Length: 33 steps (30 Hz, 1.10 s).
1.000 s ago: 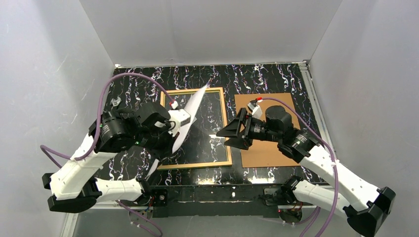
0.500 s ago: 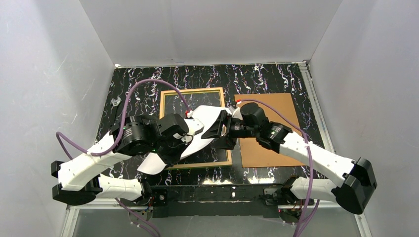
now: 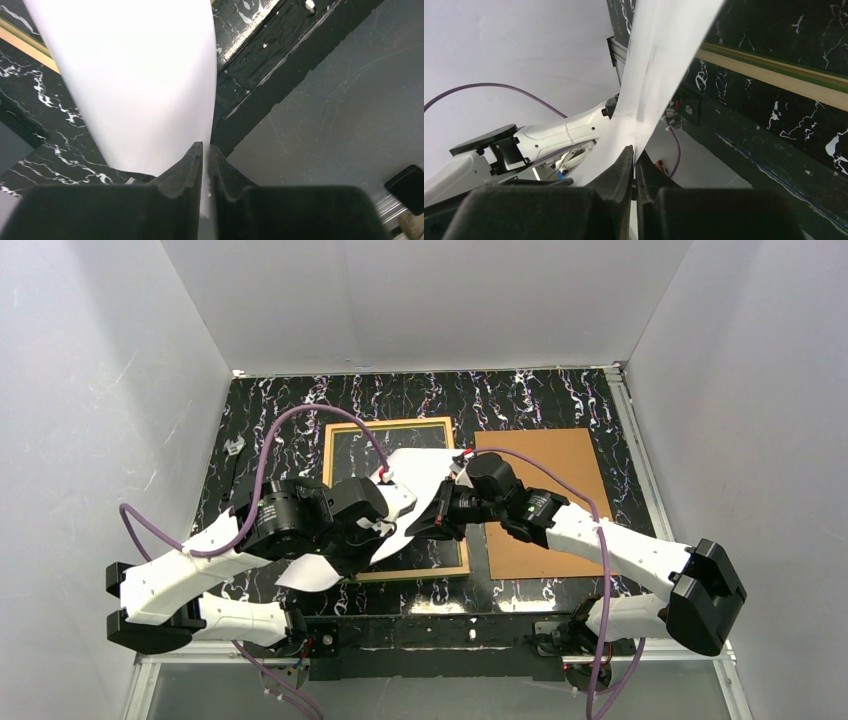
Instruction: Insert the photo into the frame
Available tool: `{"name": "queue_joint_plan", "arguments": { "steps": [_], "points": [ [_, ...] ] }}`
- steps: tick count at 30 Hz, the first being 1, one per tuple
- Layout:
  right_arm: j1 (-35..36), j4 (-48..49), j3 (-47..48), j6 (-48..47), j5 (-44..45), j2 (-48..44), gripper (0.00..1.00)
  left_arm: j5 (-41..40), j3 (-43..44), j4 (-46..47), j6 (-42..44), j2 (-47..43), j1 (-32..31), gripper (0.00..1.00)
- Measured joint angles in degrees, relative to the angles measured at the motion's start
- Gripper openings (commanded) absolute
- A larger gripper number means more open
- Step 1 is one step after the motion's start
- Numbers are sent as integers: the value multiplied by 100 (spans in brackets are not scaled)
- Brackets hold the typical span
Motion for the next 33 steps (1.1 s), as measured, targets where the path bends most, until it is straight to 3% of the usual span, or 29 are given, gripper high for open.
{"name": "queue_joint_plan", "arguments": {
  "steps": [2, 3, 6, 9, 19, 27, 33],
  "points": [
    [20, -17, 2, -11, 31, 22, 1, -13, -44, 31, -9, -20, -15, 56],
    [33, -37, 2, -9, 57, 24, 1, -22, -70, 37, -26, -35, -24, 65],
    [39, -144, 20, -68, 120, 26, 1, -9, -155, 107, -46, -111, -46, 85],
    [39, -323, 68, -197, 210, 26, 1, 9, -396, 297, -72, -310, -61, 97],
    [39, -1657, 743, -953, 619, 20, 1, -304, -758, 483, -308, -787, -61, 98],
    [39, -3108, 2627, -2249, 708, 190, 1, -850, -1003, 461, -601, -997, -61, 98],
    [39, -3947, 4122, -3158, 490, 1128, 1, -1248, -1086, 365, -833, -1353, -61, 98]
  ]
}}
